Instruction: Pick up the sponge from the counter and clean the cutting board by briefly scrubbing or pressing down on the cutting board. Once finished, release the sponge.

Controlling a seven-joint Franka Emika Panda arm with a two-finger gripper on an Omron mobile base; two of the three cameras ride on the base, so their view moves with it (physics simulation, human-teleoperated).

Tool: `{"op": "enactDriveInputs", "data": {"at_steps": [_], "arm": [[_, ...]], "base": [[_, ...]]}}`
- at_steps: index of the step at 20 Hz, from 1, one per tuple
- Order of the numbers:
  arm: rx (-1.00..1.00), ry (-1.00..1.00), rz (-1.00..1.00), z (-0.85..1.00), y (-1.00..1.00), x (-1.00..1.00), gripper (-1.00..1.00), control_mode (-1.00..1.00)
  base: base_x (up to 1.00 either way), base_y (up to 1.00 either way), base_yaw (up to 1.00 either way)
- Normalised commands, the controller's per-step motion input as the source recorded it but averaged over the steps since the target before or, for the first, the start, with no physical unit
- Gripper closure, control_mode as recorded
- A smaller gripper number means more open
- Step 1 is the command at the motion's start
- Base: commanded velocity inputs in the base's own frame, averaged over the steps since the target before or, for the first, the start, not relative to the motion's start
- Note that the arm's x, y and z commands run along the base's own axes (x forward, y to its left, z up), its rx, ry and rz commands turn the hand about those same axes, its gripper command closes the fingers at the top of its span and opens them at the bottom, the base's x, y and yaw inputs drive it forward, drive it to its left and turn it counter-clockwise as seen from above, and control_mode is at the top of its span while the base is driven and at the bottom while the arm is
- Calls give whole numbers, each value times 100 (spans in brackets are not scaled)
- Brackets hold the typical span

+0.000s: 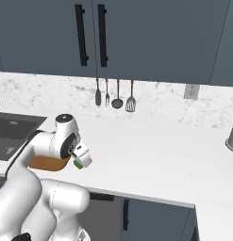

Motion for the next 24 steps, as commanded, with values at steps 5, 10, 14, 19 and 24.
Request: {"op": "enactDriveInputs", "data": {"at_steps": [5,10,14,19,24], "arm": [[0,15,0,-21,20,41,-100,-100],[0,8,0,-15,7,39,-100,-100],[0,0,0,-27,0,1,-100,-100],[0,0,0,-26,0,2,-100,-100],[1,-2,0,-27,-3,-1,-100,-100]], "base": [[0,0,0],[0,0,0],[0,0,0],[0,0,0],[0,0,0]]}}
